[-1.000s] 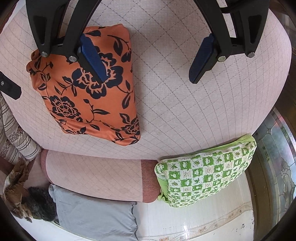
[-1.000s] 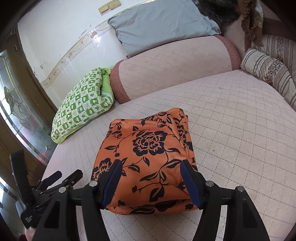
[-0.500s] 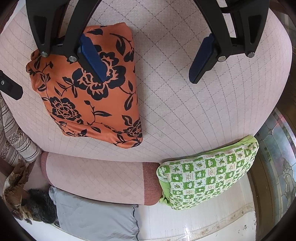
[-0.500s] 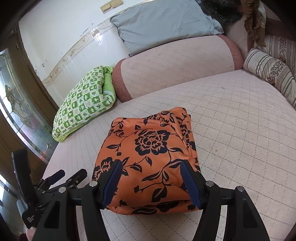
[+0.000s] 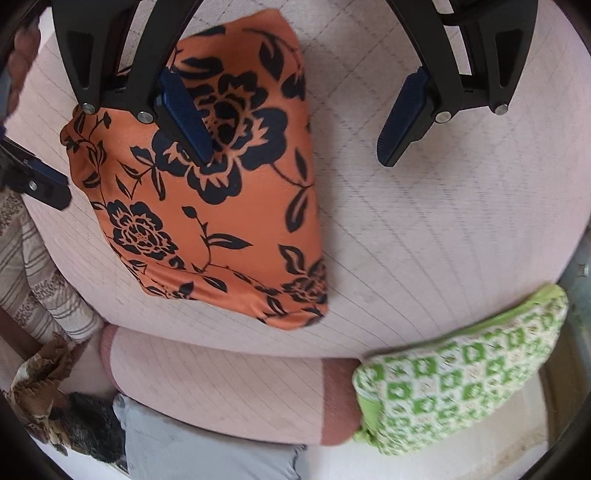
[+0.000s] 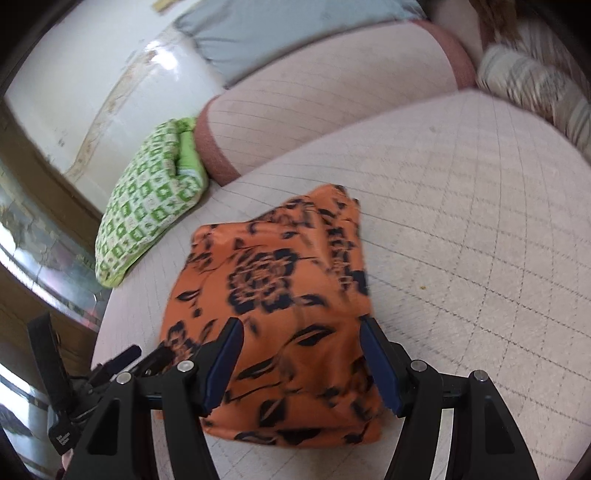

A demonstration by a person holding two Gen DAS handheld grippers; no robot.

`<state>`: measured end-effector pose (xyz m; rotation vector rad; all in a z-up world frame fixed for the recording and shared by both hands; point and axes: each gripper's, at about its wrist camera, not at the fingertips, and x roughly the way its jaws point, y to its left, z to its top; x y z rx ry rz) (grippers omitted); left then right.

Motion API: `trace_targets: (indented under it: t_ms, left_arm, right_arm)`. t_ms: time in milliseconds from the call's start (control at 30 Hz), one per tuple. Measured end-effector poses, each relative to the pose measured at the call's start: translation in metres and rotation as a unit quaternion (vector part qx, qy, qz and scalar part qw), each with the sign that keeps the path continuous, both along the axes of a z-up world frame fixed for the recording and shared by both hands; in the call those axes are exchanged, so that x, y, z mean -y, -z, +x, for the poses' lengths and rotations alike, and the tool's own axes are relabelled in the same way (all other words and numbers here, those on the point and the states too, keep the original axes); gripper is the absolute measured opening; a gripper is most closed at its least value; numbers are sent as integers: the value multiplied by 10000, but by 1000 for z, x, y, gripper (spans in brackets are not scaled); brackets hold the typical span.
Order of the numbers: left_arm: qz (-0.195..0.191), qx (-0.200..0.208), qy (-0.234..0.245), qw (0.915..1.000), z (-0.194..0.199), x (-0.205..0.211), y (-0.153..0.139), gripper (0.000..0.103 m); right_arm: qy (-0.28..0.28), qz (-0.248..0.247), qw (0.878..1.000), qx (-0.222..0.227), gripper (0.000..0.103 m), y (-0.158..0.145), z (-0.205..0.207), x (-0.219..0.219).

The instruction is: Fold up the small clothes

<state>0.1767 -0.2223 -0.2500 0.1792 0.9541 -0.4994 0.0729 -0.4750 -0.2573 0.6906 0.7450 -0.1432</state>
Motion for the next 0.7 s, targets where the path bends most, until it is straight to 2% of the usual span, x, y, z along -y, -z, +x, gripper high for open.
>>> trace_targets:
  t_ms: [133,333,533,700]
  left_arm:
    - [-211,-205,224,9993,12,6,1,91]
    - [-588,-733,793,9924,25,14,7,91]
    - [-713,-810,1173,9872,25,15,12,91]
    - [-813,-973,1208,9845,33,18,18,91]
  right_arm:
    - [-25,398,9992,-94,69,15,13,29]
    - [-290,1034,9941,-171,69,36,31,55]
    - [-600,1507,9864,-270,70,59,40,65]
    - [-923,1889,9771,-326,71,71,58,58]
